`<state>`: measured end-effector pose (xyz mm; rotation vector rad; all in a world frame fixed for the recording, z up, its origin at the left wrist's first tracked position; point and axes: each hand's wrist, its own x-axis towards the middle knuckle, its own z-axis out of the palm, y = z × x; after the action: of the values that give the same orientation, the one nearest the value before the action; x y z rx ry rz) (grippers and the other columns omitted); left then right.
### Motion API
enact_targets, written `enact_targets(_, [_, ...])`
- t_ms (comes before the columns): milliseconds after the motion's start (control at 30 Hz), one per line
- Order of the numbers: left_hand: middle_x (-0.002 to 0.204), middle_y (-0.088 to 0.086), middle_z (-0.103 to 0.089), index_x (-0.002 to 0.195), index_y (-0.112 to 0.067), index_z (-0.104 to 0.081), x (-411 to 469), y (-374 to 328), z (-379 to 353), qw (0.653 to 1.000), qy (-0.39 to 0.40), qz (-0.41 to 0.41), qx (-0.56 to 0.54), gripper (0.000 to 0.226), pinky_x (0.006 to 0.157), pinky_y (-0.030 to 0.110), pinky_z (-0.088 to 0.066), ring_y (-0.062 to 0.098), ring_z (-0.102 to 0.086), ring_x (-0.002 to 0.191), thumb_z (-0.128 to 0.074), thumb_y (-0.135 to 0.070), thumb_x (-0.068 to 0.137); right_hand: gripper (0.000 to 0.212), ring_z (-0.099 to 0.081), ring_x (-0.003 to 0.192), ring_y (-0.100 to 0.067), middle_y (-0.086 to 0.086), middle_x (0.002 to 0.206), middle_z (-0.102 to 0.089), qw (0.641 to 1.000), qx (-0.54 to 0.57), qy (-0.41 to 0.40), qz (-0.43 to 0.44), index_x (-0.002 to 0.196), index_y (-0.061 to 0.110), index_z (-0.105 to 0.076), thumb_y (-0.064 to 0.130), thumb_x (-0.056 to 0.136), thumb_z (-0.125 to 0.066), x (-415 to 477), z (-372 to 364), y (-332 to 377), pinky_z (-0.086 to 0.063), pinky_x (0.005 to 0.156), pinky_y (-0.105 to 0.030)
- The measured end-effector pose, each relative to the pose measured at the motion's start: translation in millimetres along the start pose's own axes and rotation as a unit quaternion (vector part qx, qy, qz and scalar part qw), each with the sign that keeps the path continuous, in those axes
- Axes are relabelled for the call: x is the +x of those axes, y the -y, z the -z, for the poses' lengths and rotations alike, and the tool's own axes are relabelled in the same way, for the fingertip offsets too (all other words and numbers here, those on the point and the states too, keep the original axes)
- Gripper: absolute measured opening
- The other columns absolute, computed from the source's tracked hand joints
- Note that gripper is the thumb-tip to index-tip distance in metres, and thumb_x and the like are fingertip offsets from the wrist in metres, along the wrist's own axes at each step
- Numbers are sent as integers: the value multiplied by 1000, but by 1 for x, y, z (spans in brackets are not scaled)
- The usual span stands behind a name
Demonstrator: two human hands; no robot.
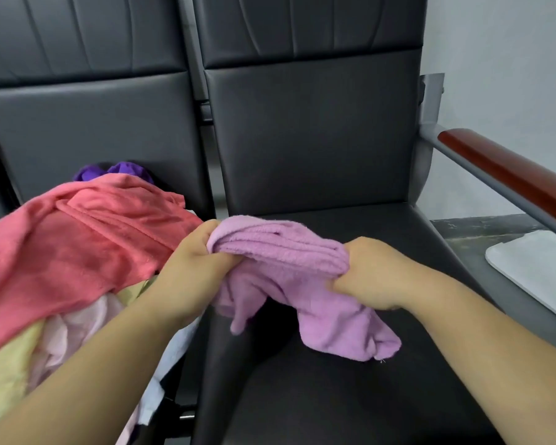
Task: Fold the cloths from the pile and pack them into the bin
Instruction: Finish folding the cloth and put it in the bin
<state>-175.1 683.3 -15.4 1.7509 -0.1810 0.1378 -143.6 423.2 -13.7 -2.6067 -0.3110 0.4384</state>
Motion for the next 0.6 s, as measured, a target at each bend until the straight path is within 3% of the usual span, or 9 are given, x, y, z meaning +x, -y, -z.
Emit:
enact_targets(67, [98,5,-77,106,-11,-70,1,-5,2,999,14,11,32,32,78,32,-60,17,-73,89,-80,-13,75,24,-41,47,-19,-4,55,-52,992,117,-29,-26,75,5,-65,22,90,-60,-1,6,-1,-31,44,-27])
enact_targets(100, [92,-3,-77,99,-16,-72,2,-9,6,991,40,9,126,31,74,26,-58,10,-72,83,-86,-14,72,26,-40,47,-21,-7,55,-49,978,203,-22,-32,77,2,-64,23,91,-60,-2,11,-2,-28,44,-27])
enact_targets(200, [74,-22,-69,77,-30,-67,9,-26,14,900,72,-17,430,18,61,18,-45,-1,-64,68,-81,-20,73,22,-42,46,-21,-13,61,-47,937,350,3,-5,106,-6,-66,10,92,-67,-13,28,7,-31,43,-26])
enact_targets(233, [72,-22,-69,76,-29,-66,12,-34,15,901,58,-23,429,15,62,21,-45,-1,-63,65,-76,-18,76,19,-53,47,-19,-12,63,-58,929,371,4,9,109,-3,-70,4,90,-71,-18,35,13,-39,43,-26])
enact_targets(300, [76,-14,-74,87,-26,-71,17,-48,19,949,18,-23,313,17,67,26,-52,1,-67,68,-71,-9,83,24,-74,72,-22,-8,86,-78,925,377,16,44,109,11,-77,3,87,-79,-24,57,26,-59,60,-33])
enact_targets(367, [90,1,-78,102,-20,-71,20,-63,19,989,-13,-16,146,23,73,35,-59,14,-73,80,-73,-5,84,28,-70,71,-29,-12,94,-79,953,298,17,55,107,19,-78,10,81,-86,-29,80,34,-53,56,-35])
enact_targets(467, [110,13,-75,116,-10,-66,19,-87,15,999,-22,-30,-10,38,93,46,-57,26,-71,101,-69,-6,78,32,-51,49,-28,-16,74,-72,992,109,-45,50,103,16,-72,12,74,-85,-38,107,43,-40,41,-35])
enact_targets(533, [113,11,-75,120,-10,-66,18,-102,13,999,22,-37,-31,42,94,39,-57,24,-71,105,-74,3,81,32,-61,54,-32,-17,84,-76,994,65,-71,54,101,18,-70,15,72,-83,-43,120,50,-50,44,-43])
enact_targets(600, [110,2,-77,116,-16,-69,16,-119,16,994,74,-41,63,46,88,27,-57,14,-72,101,-82,3,77,28,-68,56,-23,-4,80,-77,993,56,-71,74,100,21,-71,14,75,-83,-49,132,54,-53,46,-30])
